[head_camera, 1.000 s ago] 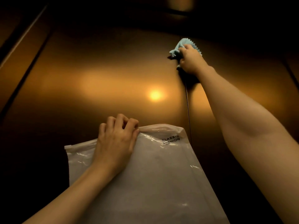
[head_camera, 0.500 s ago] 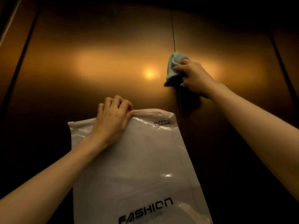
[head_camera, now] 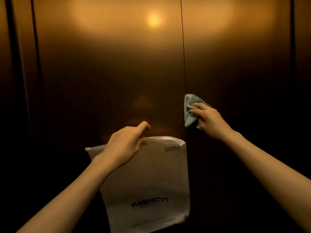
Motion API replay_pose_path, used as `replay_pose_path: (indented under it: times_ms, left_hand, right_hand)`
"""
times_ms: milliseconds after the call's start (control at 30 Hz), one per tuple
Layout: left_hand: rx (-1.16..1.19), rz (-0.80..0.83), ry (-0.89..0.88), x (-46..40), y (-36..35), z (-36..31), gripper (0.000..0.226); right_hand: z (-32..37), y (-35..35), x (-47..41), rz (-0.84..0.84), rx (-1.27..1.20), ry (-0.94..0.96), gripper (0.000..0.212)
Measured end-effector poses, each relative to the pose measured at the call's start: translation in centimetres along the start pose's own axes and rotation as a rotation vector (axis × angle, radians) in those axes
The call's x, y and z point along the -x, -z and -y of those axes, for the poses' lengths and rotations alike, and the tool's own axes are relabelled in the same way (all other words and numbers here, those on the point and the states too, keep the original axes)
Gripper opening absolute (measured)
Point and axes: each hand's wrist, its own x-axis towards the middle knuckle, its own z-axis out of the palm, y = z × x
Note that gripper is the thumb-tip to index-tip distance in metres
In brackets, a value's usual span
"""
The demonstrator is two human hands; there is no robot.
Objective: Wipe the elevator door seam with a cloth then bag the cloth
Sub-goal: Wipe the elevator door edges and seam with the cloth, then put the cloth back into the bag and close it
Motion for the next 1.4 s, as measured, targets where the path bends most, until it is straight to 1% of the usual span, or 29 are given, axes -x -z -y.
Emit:
replay_pose_path:
  times_ms: [100,167,333,500,600,700,767,833,900,967,1067,1167,1233,1300,1333,1400]
  left_hand:
    - [0.020,0.082,0.105,3.5,-0.4,-0.8,0.031]
    - [0.057,0.120,0.171,5.3,-0.5,-1.4,0.028]
    - [0.133,0.212,0.372,9.4,-1.1,-3.0,0.027]
    - [0.157,0.397,0.537,14.3,-1.3,-6.2,0.023]
    - [0.213,0.486,0.621,17.2,-1.2,-9.1,0.022]
    - [0.280,0.539,0.701,19.9,-1.3,-12.4,0.016]
    - [0.284,0.523,0.732,22.0,-1.3,-14.6,0.012]
    - [0.251,0.475,0.761,23.9,-1.3,-16.4,0.018]
    - [0.190,0.404,0.802,25.8,-1.4,-17.4,0.022]
    - [0.181,0.354,0.855,27.6,-1.5,-18.2,0.023]
    - [0.216,0.357,0.894,30.4,-1.6,-19.1,0.024]
    - [0.347,0.349,0.945,32.5,-1.2,-19.5,0.031]
    - [0.504,0.311,0.994,33.8,-0.9,-19.8,0.038]
    - [0.689,0.278,1.050,34.7,-0.4,-20.2,0.040]
    - [0.766,0.267,1.068,35.0,-0.3,-20.4,0.039]
    - [0.854,0.275,1.095,35.7,0.1,-20.8,0.035]
  right_hand:
    - [0.6,-0.7,3.3,0.149,0.021,0.009,0.051]
    - [1.0,-1.1,5.4,0.203,-0.007,0.024,0.050]
    - [1.8,-0.2,11.0,0.189,-0.193,-0.029,0.046]
    - [1.8,3.6,18.2,0.231,-0.381,-0.059,0.044]
    - [1.7,5.6,22.9,0.230,-0.505,-0.146,0.044]
    - [2.2,7.1,27.3,0.272,-0.625,-0.253,0.045]
    - [2.8,7.8,30.0,0.323,-0.724,-0.337,0.047]
    - [3.6,8.4,32.9,0.379,-0.828,-0.421,0.050]
    - [4.5,9.0,35.4,0.388,-0.913,-0.473,0.052]
    - [5.1,9.5,37.8,0.397,-0.969,-0.516,0.050]
    - [5.5,10.0,40.2,0.466,-1.020,-0.599,0.044]
    - [5.9,9.8,41.3,0.497,-1.045,-0.692,0.039]
    - [6.5,9.5,41.9,0.510,-1.055,-0.717,0.031]
    - [7.4,9.1,42.6,0.560,-1.043,-0.729,0.021]
    - [7.7,9.0,42.9,0.579,-1.023,-0.726,0.020]
    - [8.5,8.6,43.5,0.612,-0.987,-0.672,0.029]
